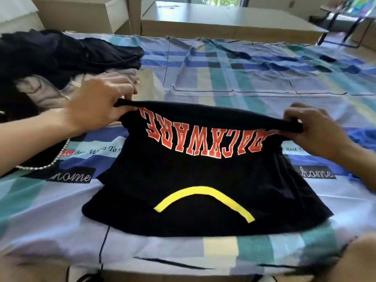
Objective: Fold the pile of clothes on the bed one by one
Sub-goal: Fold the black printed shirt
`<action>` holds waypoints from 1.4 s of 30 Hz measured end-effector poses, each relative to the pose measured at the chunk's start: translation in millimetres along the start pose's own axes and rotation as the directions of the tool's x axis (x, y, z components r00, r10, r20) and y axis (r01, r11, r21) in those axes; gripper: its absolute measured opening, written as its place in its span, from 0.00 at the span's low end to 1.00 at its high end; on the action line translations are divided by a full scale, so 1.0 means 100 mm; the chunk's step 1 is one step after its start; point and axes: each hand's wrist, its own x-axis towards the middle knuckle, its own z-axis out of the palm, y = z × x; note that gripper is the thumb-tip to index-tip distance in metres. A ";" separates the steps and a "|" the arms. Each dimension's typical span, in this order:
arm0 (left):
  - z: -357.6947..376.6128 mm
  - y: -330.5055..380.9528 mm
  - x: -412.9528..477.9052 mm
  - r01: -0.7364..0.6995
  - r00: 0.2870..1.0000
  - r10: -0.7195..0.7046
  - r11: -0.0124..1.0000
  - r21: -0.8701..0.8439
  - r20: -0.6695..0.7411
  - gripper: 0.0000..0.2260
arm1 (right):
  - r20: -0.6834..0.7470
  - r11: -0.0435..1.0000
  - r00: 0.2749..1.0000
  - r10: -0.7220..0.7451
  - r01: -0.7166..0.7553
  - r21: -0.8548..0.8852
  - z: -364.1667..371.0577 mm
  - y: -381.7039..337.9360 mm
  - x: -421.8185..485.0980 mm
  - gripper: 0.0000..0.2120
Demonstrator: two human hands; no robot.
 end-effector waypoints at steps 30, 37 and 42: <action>0.86 0.31 -0.57 0.535 0.786 -0.442 0.837 -0.117 0.433 0.21 | 0.463 0.956 0.854 0.236 -0.290 0.048 0.48 -0.01 -0.33 0.10; 0.85 0.22 -0.61 0.504 0.811 -0.423 0.856 -0.117 0.404 0.19 | 0.324 0.953 0.911 0.254 -0.292 0.074 0.56 0.14 -0.35 0.32; 0.85 0.08 -0.63 0.424 0.848 -0.410 0.905 0.035 0.335 0.17 | 0.263 0.959 0.932 0.249 -0.275 0.067 0.56 0.25 -0.33 0.19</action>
